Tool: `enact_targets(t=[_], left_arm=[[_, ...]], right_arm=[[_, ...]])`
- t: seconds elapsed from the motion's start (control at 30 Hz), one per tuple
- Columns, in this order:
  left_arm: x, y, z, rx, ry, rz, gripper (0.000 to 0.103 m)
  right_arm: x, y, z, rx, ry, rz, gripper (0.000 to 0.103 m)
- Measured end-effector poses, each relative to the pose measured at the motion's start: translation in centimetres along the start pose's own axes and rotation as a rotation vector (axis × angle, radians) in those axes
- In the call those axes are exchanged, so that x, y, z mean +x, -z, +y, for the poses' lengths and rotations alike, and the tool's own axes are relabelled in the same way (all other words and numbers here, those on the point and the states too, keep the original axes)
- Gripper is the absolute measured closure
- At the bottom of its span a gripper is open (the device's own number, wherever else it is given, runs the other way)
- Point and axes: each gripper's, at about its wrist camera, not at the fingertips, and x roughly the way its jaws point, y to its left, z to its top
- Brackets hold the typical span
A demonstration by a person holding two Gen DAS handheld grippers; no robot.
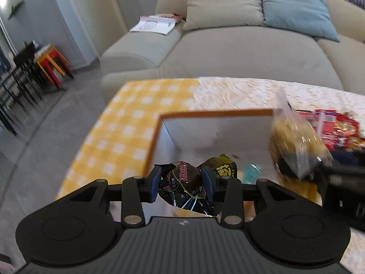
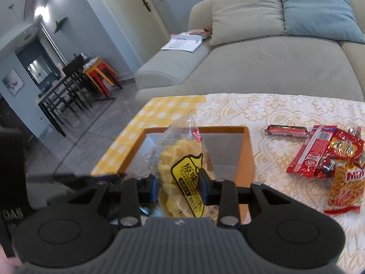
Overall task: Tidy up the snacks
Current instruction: 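Release the dark bag and cookie pack into the box from both grippers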
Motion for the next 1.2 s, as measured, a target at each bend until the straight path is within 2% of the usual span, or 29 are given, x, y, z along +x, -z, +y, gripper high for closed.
enact_targets(t=[0.3, 0.57, 0.63, 0.8, 0.97, 1.13, 1.2], left_arm=[[4.5, -1.5, -0.4, 0.085, -0.076, 0.025, 0.059], [6.2, -1.4, -1.5, 0.099, -0.081, 0.052, 0.058], [6.4, -1.4, -1.5, 0.089, -0.073, 0.061, 0.054], [5.9, -1.5, -1.3, 0.074, -0.079, 0.038, 0.052], [5.1, -1.7, -1.4, 0.074, -0.074, 0.027, 0.051], [4.1, -1.8, -1.2, 0.055, -0.082, 0.014, 0.051], [3.6, -1.8, -0.9, 0.034, -0.087, 0.011, 0.051]], right_arm=[[4.0, 0.3, -0.7, -0.045, 0.056, 0.073, 0.070], [5.2, 0.7, -1.6, -0.044, 0.047, 0.086, 0.069], [5.2, 0.7, -1.5, -0.047, 0.045, 0.085, 0.068], [5.1, 0.7, -1.3, -0.055, 0.045, 0.091, 0.064], [4.5, 0.6, -1.1, -0.063, 0.048, 0.073, 0.049], [3.6, 0.6, -0.9, -0.073, 0.056, 0.061, 0.047], [3.0, 0.5, -0.8, -0.074, 0.083, 0.027, 0.047]])
